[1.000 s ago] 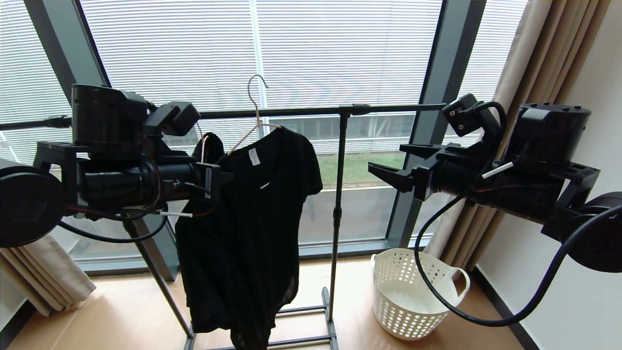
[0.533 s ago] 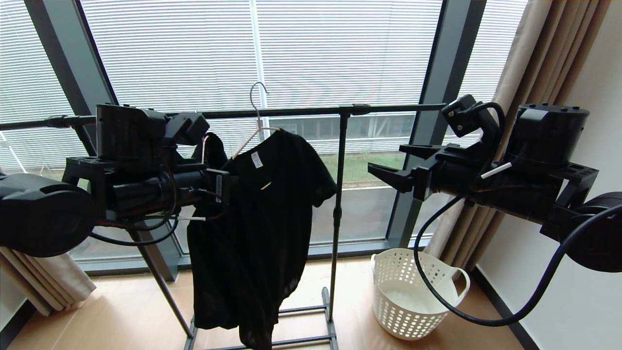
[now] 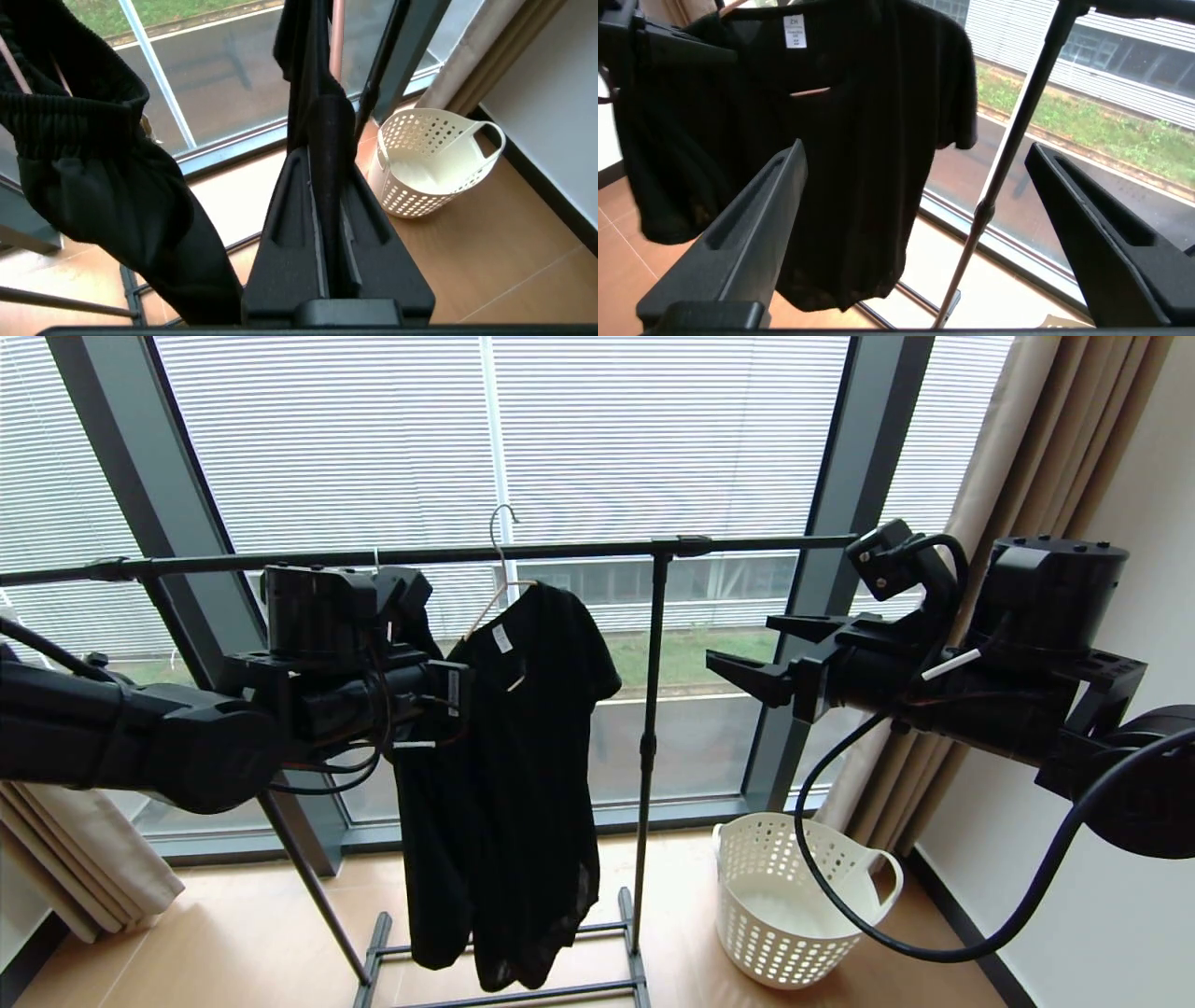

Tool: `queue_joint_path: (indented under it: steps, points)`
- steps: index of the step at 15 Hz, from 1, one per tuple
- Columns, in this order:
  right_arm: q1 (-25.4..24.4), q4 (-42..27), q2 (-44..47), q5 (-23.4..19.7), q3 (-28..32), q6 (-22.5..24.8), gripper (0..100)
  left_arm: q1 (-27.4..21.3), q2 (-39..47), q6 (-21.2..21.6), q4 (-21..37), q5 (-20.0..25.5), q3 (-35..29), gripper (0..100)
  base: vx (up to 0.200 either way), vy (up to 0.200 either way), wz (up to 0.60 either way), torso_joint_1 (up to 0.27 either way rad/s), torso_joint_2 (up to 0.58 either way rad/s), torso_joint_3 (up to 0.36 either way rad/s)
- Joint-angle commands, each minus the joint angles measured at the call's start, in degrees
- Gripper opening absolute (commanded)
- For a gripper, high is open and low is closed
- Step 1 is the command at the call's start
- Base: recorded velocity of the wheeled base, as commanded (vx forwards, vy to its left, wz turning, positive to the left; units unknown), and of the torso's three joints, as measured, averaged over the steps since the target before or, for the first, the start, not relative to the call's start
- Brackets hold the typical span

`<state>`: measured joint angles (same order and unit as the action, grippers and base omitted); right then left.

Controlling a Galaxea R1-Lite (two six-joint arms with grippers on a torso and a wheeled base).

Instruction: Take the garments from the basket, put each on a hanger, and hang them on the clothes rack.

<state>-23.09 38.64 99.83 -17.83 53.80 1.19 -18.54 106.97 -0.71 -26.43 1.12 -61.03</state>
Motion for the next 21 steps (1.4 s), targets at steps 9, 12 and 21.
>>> queue_joint_path:
  steps: [9,12,21]
  points:
    - [-0.1,0.0,1.0,0.0,-0.1,0.2,100,2.0,13.0,-1.8,0.0,-0.3,-12.9,0,0.0,0.0,0.0,0.0,0.0,0.0]
    - [-0.1,0.1,1.0,0.0,-0.1,0.4,100,2.7,14.8,-1.8,0.0,-0.5,-15.2,0,0.0,0.0,0.0,0.0,0.0,0.0]
    - [-0.2,0.1,1.7,0.0,-0.6,1.3,100,3.2,21.6,-3.1,-0.1,-0.7,-22.6,0,0.0,0.0,0.0,0.0,0.0,0.0]
